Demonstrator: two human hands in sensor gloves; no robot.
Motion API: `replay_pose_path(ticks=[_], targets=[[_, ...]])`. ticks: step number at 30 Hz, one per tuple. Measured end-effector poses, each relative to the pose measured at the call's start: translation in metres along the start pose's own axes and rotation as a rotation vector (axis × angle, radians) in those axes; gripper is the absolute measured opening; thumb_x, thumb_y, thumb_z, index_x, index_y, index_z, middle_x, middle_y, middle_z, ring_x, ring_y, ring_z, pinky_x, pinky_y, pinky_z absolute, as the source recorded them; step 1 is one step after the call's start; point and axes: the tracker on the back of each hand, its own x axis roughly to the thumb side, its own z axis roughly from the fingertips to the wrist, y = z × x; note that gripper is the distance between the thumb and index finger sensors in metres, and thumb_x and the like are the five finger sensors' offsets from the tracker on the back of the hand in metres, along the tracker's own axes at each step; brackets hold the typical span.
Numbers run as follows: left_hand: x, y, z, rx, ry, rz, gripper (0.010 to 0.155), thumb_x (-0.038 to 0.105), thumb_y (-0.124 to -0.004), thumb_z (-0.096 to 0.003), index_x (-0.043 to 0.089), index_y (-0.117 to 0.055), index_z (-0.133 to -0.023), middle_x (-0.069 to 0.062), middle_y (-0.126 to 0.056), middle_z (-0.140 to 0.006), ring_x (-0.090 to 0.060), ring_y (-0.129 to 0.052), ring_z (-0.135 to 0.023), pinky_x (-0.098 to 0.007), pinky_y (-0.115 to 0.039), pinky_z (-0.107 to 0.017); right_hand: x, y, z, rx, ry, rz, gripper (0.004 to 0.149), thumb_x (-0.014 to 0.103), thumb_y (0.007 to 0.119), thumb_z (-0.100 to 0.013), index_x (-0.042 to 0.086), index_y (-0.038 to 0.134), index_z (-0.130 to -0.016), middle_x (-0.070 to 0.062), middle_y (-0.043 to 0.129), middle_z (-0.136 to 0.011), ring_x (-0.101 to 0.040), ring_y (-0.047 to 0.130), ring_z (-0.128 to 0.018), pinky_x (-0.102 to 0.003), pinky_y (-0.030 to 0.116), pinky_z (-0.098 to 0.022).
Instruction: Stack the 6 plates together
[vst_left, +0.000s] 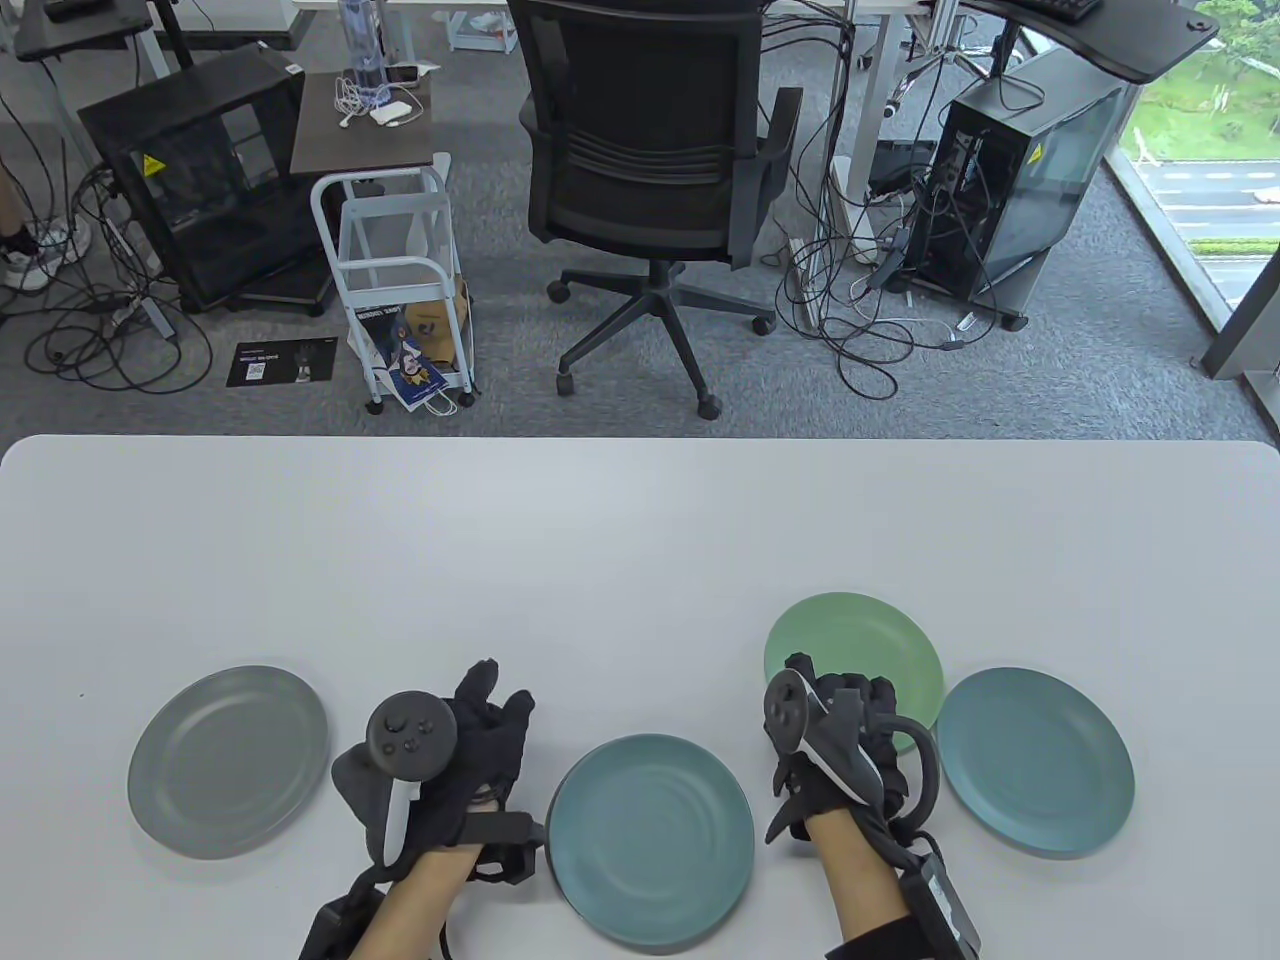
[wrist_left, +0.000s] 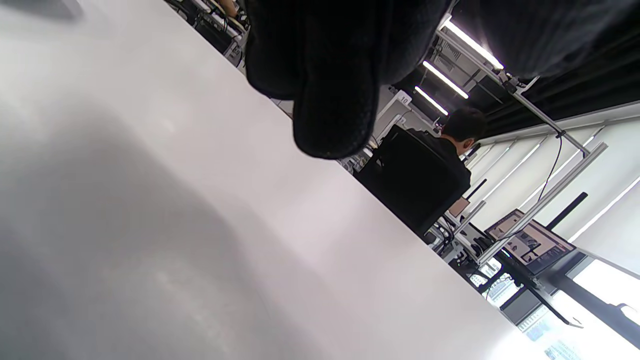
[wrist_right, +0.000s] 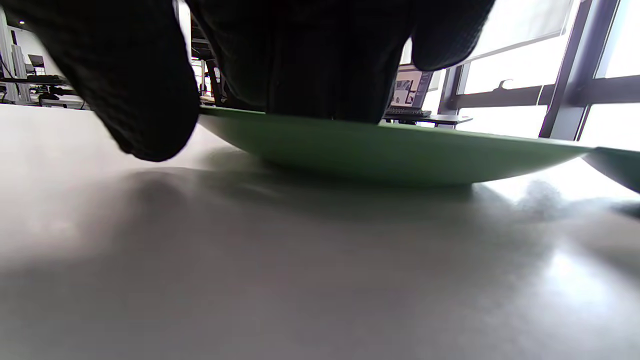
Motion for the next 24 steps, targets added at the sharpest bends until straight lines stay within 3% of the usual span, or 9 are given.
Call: replay_pose_path(ticks=[9, 16, 24], targets=[[0.016, -0.006, 0.011, 0.213, -0.075, -0.447, 0.070, 0.061, -0.076, -0.0355, 0.036, -0.063, -0.099, 0.008, -0.092, -0.090, -0.016, -0.072, -0.100, -0.047, -0.022, -0.087, 0.002, -0.001, 0.001, 0.004, -0.012, 0.016, 0.052, 0.052, 0.086, -0.046, 0.031, 0.076, -0.093, 0.004, 0.088, -0.086, -0.024, 0.078, -0.091, -0.055, 0.052, -0.076], [0.014, -0.006, 0.010, 0.190, -0.065, -0.429, 0.071, 0.061, -0.076, -0.0355, 0.036, -0.061, -0.100, 0.008, -0.090, -0.092, -0.016, -0.070, -0.101, -0.048, -0.022, -0.087, 0.004, -0.002, 0.001, -0.043, -0.022, 0.008, 0.047, 0.049, 0.088, -0.046, 0.028, 0.082, -0.087, 0.005, 0.092, -0.080, -0.022, 0.083, -0.087, -0.054, 0.055, -0.076], [0.010, -0.004, 0.007, 0.144, -0.063, -0.348, 0.070, 0.062, -0.075, -0.0353, 0.035, -0.062, -0.099, 0.009, -0.092, -0.090, -0.016, -0.072, -0.100, -0.048, -0.024, -0.086, 0.006, -0.011, 0.008, -0.182, -0.022, 0.027, 0.043, 0.048, 0.090, -0.046, 0.027, 0.086, -0.083, 0.006, 0.096, -0.074, -0.020, 0.087, -0.083, -0.053, 0.057, -0.075]])
